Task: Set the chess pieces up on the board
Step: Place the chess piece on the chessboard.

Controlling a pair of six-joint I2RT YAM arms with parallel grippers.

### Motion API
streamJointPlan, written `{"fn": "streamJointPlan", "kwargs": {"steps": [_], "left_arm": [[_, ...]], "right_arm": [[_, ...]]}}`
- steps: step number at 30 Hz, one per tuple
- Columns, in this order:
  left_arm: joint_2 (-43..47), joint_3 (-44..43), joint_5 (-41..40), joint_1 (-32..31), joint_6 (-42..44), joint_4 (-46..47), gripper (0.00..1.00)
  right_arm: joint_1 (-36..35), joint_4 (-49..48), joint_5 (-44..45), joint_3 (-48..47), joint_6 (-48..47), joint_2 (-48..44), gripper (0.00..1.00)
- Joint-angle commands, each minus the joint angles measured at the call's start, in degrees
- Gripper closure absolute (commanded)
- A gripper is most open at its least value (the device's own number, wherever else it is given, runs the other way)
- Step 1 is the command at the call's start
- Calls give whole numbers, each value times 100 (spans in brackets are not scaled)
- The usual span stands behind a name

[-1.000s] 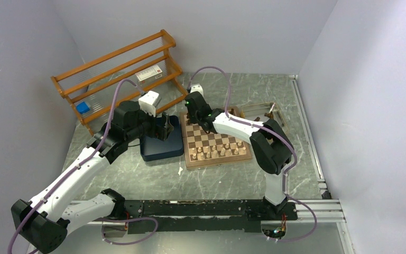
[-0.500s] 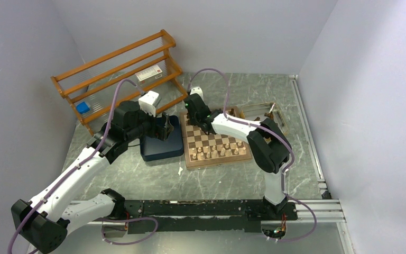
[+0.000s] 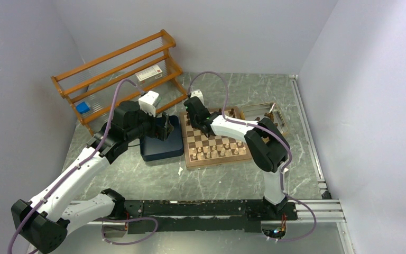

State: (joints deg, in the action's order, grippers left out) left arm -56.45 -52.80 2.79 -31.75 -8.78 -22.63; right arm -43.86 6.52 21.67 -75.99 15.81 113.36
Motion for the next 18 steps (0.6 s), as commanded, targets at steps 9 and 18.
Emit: {"fn": "streamJointPlan", "kwargs": {"steps": [9, 18], "left_arm": [[59, 46, 135, 16, 38, 84, 8], [50, 46, 161, 15, 32, 93, 8]], "right_arm": [[-31, -117, 83, 16, -16, 235, 85], [-27, 24, 55, -75, -26, 255, 85]]}}
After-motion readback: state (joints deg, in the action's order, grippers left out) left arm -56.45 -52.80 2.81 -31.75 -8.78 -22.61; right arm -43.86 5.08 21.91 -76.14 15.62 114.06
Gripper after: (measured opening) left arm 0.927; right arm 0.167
